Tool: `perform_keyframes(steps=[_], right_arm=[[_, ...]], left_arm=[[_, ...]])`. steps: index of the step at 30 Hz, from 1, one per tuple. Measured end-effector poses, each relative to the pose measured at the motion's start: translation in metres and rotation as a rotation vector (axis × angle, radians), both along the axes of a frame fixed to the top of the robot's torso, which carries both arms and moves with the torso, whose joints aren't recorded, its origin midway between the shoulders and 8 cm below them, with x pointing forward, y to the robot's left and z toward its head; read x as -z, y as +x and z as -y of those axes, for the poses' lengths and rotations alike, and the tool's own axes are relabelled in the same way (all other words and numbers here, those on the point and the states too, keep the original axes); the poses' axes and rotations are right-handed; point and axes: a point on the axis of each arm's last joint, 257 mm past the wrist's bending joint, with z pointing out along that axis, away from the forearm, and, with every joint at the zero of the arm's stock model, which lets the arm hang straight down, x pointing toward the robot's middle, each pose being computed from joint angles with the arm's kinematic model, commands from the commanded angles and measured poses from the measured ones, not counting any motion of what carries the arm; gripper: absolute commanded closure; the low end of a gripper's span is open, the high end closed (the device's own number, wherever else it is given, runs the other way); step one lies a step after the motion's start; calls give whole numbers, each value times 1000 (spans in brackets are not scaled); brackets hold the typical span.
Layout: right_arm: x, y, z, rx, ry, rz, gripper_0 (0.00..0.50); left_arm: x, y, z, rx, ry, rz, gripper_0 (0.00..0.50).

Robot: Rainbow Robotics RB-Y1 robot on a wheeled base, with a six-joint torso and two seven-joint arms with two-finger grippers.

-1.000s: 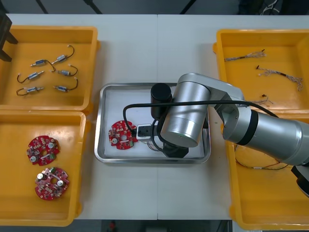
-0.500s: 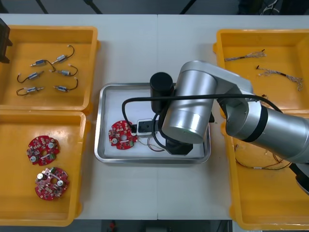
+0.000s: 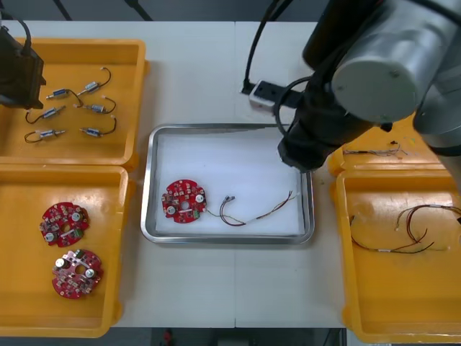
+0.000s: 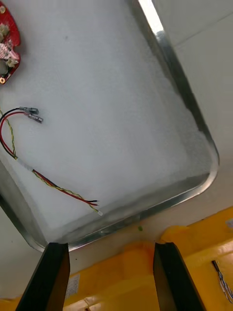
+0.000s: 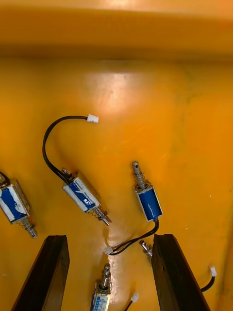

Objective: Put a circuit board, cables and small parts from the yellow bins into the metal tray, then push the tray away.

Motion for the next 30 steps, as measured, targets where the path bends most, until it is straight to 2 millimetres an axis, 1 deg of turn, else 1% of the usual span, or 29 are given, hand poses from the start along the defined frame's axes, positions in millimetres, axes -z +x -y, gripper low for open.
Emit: perform_keyframes(steps=[4,8,11,14,19,24,27,30], right_arm=[[-23,12,25,162,134,0,0],[-41,21,55,294,230,9,0],[-50,26,78,363,275,16,0],[-54,31,102,439,312,11,0],[-53,44,146,578,348,-29,0],[-42,49,190,682,337,-79,0],[-35,51,213,667,288,-90,0],[-30,62,234,627,252,-71,0]], left_arm=[[10,3,-3,-20,-18,10,0],[16,6,-6,-35,-27,21,0],[20,7,-5,-41,-35,26,0],[22,9,-4,-41,-39,32,0],[21,13,-2,-40,-45,49,0],[20,17,1,-35,-49,66,0],[21,18,2,-33,-48,65,0],[24,17,2,-28,-37,56,0]])
